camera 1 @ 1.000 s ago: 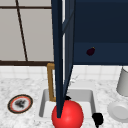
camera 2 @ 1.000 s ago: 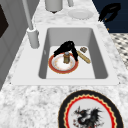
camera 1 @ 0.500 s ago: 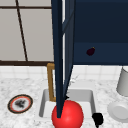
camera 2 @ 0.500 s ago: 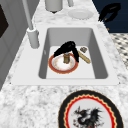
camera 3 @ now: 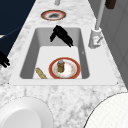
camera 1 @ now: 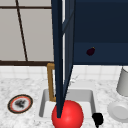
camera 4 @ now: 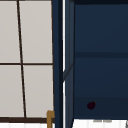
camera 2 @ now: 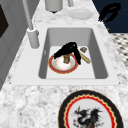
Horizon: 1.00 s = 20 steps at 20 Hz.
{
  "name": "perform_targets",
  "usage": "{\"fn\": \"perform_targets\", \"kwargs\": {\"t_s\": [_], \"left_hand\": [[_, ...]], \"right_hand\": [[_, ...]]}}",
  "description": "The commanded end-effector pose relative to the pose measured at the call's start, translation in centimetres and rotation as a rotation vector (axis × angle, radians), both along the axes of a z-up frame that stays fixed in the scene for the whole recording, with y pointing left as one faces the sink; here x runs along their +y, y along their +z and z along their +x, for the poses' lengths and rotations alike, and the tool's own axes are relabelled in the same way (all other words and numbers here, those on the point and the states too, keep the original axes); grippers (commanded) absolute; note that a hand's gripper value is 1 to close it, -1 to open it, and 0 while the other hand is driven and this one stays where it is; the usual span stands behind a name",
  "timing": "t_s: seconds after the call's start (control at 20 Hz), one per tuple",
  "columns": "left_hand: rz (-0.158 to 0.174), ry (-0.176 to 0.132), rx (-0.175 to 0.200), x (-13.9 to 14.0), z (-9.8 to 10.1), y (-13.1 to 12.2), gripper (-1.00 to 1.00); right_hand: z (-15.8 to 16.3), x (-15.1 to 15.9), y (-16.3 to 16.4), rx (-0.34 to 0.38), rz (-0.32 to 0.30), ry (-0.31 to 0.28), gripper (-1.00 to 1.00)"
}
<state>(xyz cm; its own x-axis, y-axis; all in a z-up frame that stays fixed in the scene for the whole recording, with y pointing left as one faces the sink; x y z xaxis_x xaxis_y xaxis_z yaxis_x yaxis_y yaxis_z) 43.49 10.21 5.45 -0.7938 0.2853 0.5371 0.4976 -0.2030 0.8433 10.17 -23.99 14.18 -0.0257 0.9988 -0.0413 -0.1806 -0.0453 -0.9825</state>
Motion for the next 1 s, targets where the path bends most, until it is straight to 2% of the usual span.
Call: {"fn": "perform_targets", "kwargs": {"t_s": [0.0,0.4,0.75,0.95], "left_hand": [[0.0,0.056,0.011,1.9,0.0,1.3,-1.0],[0.008,0.061,0.019,5.1,0.0,3.9,-1.0],[0.041,0.057,0.009,7.5,-0.8,4.9,-1.0],[0.048,0.065,0.011,8.8,-1.3,5.5,-1.0]], "right_hand": [[0.0,0.0,0.0,0.0,0.0,0.0,0.0],[0.0,0.0,0.0,0.0,0.0,0.0,0.0],[0.0,0.0,0.0,0.0,0.0,0.0,0.0],[0.0,0.0,0.0,0.0,0.0,0.0,0.0]]}}
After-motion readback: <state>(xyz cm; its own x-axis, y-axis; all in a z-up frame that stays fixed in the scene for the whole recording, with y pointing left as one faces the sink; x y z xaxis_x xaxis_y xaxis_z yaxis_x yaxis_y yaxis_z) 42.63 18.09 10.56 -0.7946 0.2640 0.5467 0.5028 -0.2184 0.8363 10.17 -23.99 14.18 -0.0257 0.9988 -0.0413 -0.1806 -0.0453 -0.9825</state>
